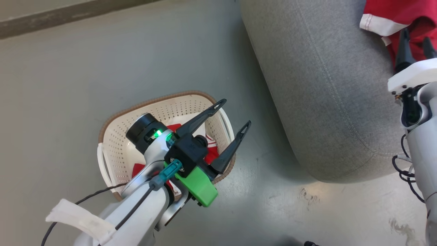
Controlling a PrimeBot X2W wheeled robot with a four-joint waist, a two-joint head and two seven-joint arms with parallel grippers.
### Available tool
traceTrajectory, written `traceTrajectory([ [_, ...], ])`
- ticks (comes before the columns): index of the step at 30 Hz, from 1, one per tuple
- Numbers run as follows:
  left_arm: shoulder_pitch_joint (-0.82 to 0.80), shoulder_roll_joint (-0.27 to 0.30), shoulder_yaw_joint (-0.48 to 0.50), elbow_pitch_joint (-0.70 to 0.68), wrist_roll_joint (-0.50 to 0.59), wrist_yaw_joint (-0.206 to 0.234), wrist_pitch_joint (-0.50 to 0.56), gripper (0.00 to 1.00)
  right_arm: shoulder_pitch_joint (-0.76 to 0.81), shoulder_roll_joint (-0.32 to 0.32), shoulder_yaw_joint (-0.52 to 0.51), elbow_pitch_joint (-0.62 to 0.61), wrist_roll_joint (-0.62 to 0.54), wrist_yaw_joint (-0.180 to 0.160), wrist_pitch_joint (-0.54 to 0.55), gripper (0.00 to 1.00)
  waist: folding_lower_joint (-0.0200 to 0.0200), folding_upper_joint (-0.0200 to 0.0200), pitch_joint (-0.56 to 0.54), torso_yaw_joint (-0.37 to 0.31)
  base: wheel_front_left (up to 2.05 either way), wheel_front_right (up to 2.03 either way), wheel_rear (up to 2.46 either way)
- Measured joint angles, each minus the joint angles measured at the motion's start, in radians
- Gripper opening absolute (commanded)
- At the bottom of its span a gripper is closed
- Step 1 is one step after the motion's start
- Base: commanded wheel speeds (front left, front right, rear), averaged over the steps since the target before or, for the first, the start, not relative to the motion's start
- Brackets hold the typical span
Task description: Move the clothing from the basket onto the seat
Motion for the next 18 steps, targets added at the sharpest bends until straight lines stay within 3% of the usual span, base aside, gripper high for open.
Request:
traceTrajectory([
  [9,0.041,-0.004,0.034,0.038,-0.018,0.027,-0.030,1.00,0.060,0.046,0.057,-0.134,-0.072,0.026,-0.001,1.00,0.0000,0.0000,-0.063,0.007,0.00,0.00,0.00],
  [18,0.084,-0.023,0.081,0.062,-0.041,0.080,-0.059,1.00,0.133,0.058,0.091,-0.285,-0.133,0.028,-0.001,1.00,0.0000,0.0000,-0.119,0.033,0.00,0.00,0.00],
])
